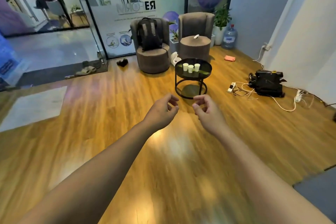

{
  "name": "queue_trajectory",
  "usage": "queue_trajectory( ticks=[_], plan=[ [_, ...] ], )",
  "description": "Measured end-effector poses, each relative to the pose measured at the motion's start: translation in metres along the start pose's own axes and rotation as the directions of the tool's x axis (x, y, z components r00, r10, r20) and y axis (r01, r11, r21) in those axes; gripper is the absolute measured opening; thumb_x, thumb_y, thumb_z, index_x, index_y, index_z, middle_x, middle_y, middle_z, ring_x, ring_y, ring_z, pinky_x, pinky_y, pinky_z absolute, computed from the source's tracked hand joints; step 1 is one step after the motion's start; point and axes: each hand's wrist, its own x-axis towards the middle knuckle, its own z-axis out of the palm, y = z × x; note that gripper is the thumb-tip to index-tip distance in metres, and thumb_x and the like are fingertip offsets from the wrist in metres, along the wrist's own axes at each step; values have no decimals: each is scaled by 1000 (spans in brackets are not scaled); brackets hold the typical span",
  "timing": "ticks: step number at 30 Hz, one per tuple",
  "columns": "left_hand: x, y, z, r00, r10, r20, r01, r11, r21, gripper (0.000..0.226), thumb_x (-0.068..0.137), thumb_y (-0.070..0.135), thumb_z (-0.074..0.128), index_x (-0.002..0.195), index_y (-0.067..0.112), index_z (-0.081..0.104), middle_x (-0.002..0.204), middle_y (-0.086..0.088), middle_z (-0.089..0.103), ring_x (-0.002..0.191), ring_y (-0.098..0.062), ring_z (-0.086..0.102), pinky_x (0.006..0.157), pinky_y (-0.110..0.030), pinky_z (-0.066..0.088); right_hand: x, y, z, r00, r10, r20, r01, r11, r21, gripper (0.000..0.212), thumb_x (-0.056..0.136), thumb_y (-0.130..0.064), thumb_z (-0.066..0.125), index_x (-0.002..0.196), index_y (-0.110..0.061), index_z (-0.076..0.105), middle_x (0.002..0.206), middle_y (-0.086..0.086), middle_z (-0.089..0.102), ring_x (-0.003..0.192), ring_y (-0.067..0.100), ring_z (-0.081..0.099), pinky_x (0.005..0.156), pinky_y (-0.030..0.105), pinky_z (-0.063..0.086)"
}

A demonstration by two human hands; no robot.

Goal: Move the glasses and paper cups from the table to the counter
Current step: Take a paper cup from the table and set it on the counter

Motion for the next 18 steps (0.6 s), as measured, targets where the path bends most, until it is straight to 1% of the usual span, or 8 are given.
queue_trajectory(
  ticks=[2,5,7,10,13,15,18],
  plan=[
    [55,-3,2,1000,17,-8,-17,1000,-4,16,100,27,62,111,35,55,104,17,61,88,-6,62,61,-15,46,54,5,-2,1000,-2,-9,2,1000,12,23,100,-30,57,123,-25,58,105,-10,60,95,9,60,70,23,47],
    [126,-12,8,1000,18,-8,-19,999,-36,16,100,26,62,109,37,54,104,16,61,86,-4,61,58,-9,45,124,17,-2,1000,30,8,-31,999,38,18,99,-30,58,117,-28,59,103,-12,60,93,7,60,66,19,44],
    [168,-22,16,1000,25,9,-25,999,-39,17,100,25,62,111,36,54,104,17,60,87,-4,61,57,-10,45,165,27,1,999,40,16,-41,999,30,17,99,-31,59,115,-30,58,102,-14,59,92,6,60,64,18,44],
    [240,-45,30,999,16,28,-15,999,-51,19,100,25,62,114,35,54,104,18,59,89,-6,61,60,-12,45,230,51,10,998,66,13,-67,998,23,19,98,-32,59,117,-31,58,102,-16,59,91,4,59,63,16,43],
    [313,-70,44,999,8,45,-7,999,-42,20,99,26,63,114,36,54,102,20,58,91,-6,62,64,-16,47,294,77,22,997,80,21,-80,997,8,21,98,-32,59,118,-29,58,101,-13,60,87,5,59,65,20,44],
    [372,-92,52,998,4,62,-2,999,-39,20,98,27,63,114,37,54,102,21,58,90,-5,62,64,-16,49,347,97,31,996,91,19,-91,996,-3,22,98,-31,60,119,-27,58,101,-11,60,84,5,57,67,22,45],
    [461,-121,61,994,-12,107,16,999,-39,19,98,28,62,112,38,54,102,21,59,89,-4,63,63,-16,49,428,122,42,992,127,16,-126,992,-24,23,97,-31,60,120,-26,58,101,-10,61,81,3,55,66,19,40]
  ],
)
